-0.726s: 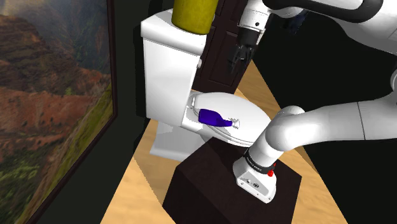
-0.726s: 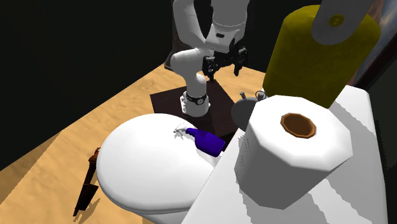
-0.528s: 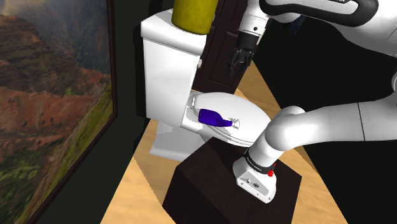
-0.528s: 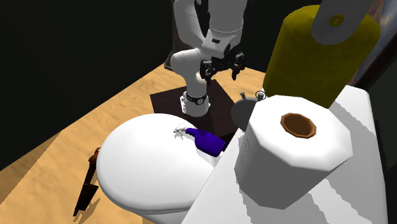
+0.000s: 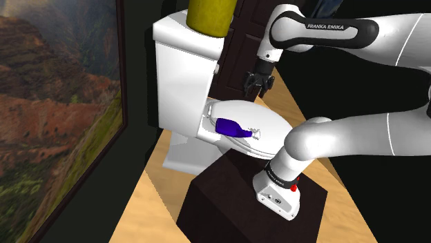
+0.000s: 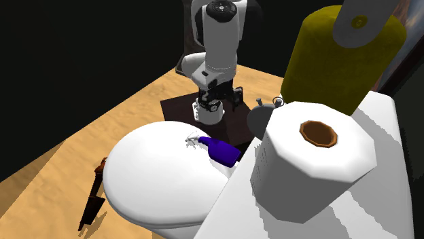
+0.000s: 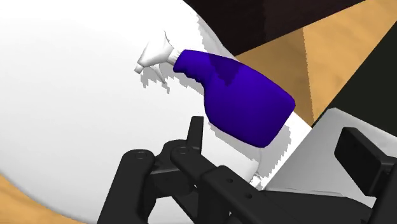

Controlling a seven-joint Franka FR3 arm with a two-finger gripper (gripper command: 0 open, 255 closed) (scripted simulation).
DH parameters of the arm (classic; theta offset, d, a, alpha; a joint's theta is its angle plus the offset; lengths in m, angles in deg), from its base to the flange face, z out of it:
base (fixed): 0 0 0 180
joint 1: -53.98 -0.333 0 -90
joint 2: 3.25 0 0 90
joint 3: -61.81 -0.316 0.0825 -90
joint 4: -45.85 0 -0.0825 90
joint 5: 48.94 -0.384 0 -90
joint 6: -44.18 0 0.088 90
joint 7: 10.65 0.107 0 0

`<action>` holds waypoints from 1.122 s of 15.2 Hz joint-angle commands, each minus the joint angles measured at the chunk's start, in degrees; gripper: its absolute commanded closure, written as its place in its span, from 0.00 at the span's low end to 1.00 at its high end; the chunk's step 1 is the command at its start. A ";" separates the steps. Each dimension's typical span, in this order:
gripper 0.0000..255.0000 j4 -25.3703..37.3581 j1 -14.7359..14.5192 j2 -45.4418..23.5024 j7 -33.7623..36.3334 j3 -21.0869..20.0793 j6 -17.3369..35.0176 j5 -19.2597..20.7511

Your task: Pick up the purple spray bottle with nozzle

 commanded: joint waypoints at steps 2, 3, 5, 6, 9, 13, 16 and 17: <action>0.00 -4.74 3.41 -0.53 4.41 0.22 5.81 1.34; 0.00 -6.15 4.62 -0.82 5.78 0.37 7.66 1.87; 0.00 -8.89 7.09 -1.56 8.54 0.70 11.43 2.98; 0.00 -10.21 8.36 -2.02 9.93 0.88 13.36 3.58; 0.00 -13.98 12.44 -3.78 14.09 1.37 19.37 5.44; 0.00 -18.49 18.36 -7.25 19.81 2.05 28.00 8.35; 0.00 -20.65 21.38 -10.31 22.63 2.37 33.53 10.04; 0.00 -20.96 21.44 -11.30 22.73 2.40 34.81 10.17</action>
